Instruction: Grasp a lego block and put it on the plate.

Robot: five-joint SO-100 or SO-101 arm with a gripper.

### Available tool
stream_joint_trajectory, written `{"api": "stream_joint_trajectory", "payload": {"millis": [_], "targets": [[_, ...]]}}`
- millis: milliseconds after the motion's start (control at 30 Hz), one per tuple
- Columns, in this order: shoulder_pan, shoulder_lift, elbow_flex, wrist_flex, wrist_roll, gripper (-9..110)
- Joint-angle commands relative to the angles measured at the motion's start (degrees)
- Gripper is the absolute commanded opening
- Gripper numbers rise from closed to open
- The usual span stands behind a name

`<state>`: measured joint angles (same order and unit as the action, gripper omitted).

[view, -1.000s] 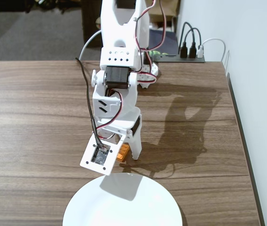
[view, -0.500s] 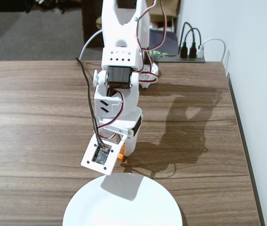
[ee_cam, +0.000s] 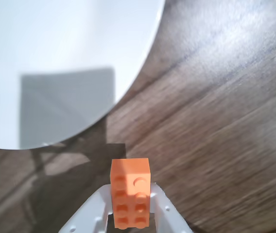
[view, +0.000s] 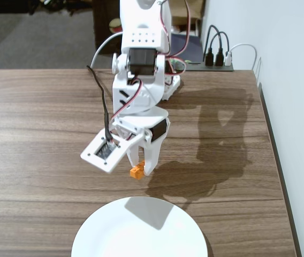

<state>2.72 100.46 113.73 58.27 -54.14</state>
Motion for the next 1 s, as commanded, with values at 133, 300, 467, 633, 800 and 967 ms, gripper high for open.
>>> {"api": "stream_joint_trajectory", "payload": {"millis": [133,300,467,633,800,967], "targets": [[-0.4,6.9,-0.4,-5.3,3.8,3],[0.3,4.8,-1.7,-12.4,9.4,3],[1.1,0.7,-4.4,-19.8,16.5,3],[1.4,-7.4,-13.4,-18.2,23.1,3],[1.3,-15.4,-23.5,-12.3,28.3,3],[0.8,-21.6,-30.0,-7.5,31.8,3]]}}
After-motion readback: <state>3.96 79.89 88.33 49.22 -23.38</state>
